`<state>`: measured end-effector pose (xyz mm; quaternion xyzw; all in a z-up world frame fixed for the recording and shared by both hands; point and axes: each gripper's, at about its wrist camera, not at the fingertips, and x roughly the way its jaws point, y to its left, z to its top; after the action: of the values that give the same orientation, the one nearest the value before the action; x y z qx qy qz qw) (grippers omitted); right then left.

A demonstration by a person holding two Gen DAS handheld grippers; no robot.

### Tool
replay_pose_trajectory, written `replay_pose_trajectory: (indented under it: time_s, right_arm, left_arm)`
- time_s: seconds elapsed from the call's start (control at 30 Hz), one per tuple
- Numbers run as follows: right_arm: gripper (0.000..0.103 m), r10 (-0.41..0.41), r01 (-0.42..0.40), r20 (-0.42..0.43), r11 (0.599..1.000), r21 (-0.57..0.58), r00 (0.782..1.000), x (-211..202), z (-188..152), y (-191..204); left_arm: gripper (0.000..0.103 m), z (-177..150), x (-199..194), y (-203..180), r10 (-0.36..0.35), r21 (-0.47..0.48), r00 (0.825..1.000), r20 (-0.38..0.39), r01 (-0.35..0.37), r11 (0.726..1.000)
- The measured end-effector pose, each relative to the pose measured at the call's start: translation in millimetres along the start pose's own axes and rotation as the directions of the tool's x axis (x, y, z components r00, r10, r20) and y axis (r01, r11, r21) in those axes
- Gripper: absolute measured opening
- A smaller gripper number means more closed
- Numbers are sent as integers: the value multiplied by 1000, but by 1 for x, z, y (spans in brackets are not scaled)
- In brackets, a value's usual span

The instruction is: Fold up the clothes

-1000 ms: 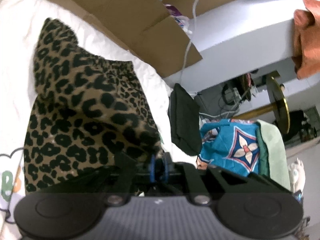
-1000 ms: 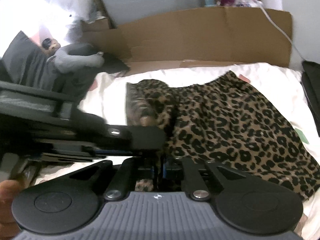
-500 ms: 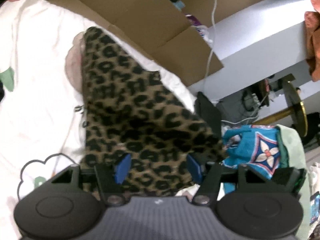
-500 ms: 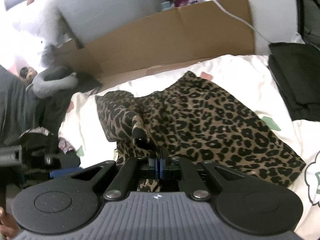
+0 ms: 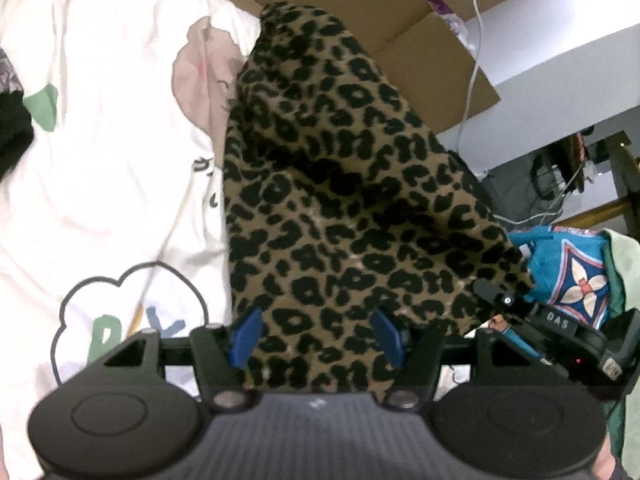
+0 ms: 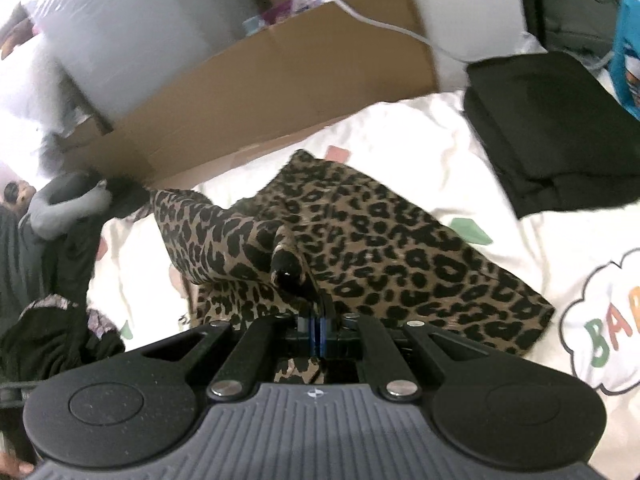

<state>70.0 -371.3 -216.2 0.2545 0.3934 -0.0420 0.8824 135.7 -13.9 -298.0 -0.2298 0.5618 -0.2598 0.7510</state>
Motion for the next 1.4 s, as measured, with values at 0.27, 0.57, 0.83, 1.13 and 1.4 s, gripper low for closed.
replay_pose_trajectory:
  time_s: [0.27, 0.57, 0.83, 1.13, 1.4]
  right_arm:
    - [0, -16, 18, -30, 996, 84, 999, 9, -10, -42]
    - [0, 26, -12, -72, 981, 194, 997, 31, -26, -86]
    - [0, 25, -9, -57, 963, 268, 998, 37, -25, -115]
    - [0, 1, -13, 40, 955, 297, 999, 19, -17, -132]
    - [12, -31, 33, -11, 955, 295, 999, 34, -22, -142]
  left_arm:
    - [64, -7, 8, 3, 35, 19, 999, -41, -34, 999]
    - [64, -9, 15, 7, 68, 34, 995, -78, -66, 997]
    - [64, -8, 13, 15, 82, 35, 992, -96, -79, 996]
    - [65, -14, 7, 25, 86, 31, 991, -101, -83, 996]
    - [65, -19, 3, 30, 97, 34, 989, -116, -94, 995]
